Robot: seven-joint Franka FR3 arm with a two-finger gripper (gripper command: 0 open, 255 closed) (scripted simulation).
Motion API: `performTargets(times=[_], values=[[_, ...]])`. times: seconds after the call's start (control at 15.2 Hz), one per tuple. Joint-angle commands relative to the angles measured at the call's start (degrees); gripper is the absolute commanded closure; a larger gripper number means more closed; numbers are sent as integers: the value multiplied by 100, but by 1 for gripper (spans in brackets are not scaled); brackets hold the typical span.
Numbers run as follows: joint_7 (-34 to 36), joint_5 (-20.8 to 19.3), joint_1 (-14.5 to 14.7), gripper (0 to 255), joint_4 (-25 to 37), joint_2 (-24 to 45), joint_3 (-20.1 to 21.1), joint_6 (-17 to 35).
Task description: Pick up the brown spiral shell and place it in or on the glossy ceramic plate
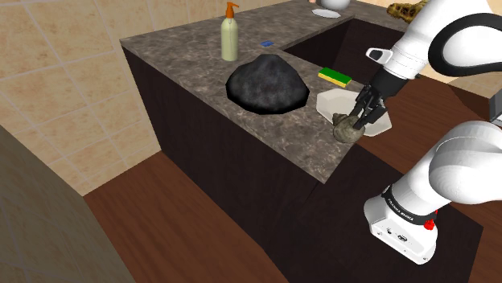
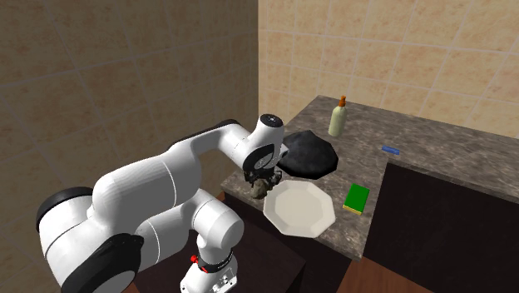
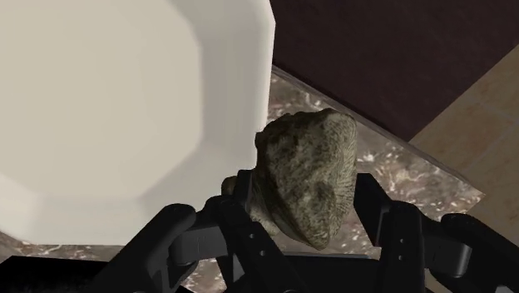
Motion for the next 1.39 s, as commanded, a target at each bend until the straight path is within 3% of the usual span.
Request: performTargets(times=[0.0, 0.53, 1.25, 1.32], values=[[0, 3, 1, 255, -4, 1, 0, -3], [-1, 4, 0, 255, -5, 2, 1, -2], [113, 95, 79, 255, 674, 4, 111, -658], [113, 95, 79, 0, 674, 4, 111, -658]])
